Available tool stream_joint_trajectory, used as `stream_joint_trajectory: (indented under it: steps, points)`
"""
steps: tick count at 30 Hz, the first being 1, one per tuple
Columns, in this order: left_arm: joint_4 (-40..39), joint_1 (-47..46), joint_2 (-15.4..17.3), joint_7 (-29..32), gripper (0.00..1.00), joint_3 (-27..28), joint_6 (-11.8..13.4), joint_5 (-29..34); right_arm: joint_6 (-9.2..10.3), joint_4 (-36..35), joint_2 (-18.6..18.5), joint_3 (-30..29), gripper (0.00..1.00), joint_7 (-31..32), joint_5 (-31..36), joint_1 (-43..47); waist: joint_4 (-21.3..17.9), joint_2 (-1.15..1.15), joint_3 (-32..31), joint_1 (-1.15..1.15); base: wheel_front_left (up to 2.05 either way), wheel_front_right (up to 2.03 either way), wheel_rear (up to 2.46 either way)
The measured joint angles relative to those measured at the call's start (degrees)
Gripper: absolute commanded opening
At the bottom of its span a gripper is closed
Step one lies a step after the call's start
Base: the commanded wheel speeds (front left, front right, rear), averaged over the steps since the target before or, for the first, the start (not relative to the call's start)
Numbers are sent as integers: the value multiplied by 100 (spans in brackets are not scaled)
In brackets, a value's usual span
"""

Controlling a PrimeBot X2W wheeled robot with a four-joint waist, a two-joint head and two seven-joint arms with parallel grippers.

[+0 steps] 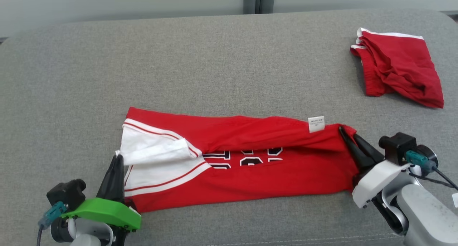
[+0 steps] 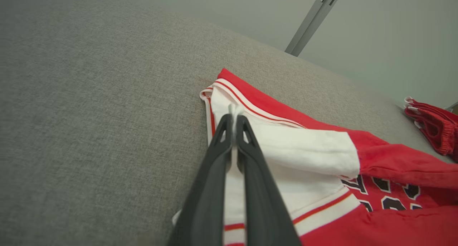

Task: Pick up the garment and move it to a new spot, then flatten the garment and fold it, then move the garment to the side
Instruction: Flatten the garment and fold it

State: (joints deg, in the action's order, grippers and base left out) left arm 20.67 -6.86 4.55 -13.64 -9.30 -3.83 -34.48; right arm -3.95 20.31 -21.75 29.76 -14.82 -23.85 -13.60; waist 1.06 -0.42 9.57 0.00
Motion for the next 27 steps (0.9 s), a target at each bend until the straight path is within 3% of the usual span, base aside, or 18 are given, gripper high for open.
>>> stream_joint_trajectory:
  steps: [7, 8, 9, 10, 14, 16, 18, 21, 22, 24, 27]
  points:
    - [-461, 478, 30, 127, 0, -5, 101, -54, -1, -16, -63, 9, 2, 1, 141, 441, -2, 0, -243, 0, 0, 0, 0]
    - [-495, 516, 36, 174, 0, -23, 101, -54, -2, -14, -62, 12, 9, 1, 156, 482, -10, 0, -246, 0, 0, 0, 0]
    - [-524, 554, 37, 226, 0, -51, 101, -54, -4, 4, -59, 24, 31, 1, 193, 506, -18, 0, -246, 0, 0, 0, 0]
    - [-561, 599, 38, 267, 0, -92, 101, -54, -7, 21, -47, 26, 38, 2, 225, 515, -26, 0, -245, 0, 0, 0, 0]
    - [-661, 767, 33, 409, 0, -199, 102, -73, -23, 46, 10, 26, 42, 5, 277, 540, -60, 0, -236, 0, 0, 0, 0]
    - [-672, 855, 36, 478, 0, -198, 115, -73, -24, 47, 12, 27, 54, 5, 331, 544, -78, 0, -227, 0, 0, 0, 0]
    - [-702, 949, 36, 513, 0, -192, 142, -88, -26, 45, 2, 27, 97, 5, 408, 567, -96, 0, -218, 0, 0, 0, 0]
    - [-808, 1065, 40, 536, 0, -129, 202, -134, -58, 34, -37, 40, 100, 5, 589, 611, -119, 0, -207, 0, 0, 0, 0]
    - [-843, 1087, 40, 536, 20, -92, 226, -156, -59, 10, -59, 46, 100, 5, 662, 620, -127, 0, -205, 0, 0, 0, 0]
    - [-902, 1104, 62, 535, 100, -12, 236, -165, -77, -66, -134, 88, 100, 5, 797, 637, -142, 0, -203, 0, 0, 0, 0]
    - [-1072, 1155, 119, 493, 100, 90, 291, -169, -84, -129, -171, 126, 100, 5, 937, 734, -179, 0, -221, 0, 0, 0, 0]
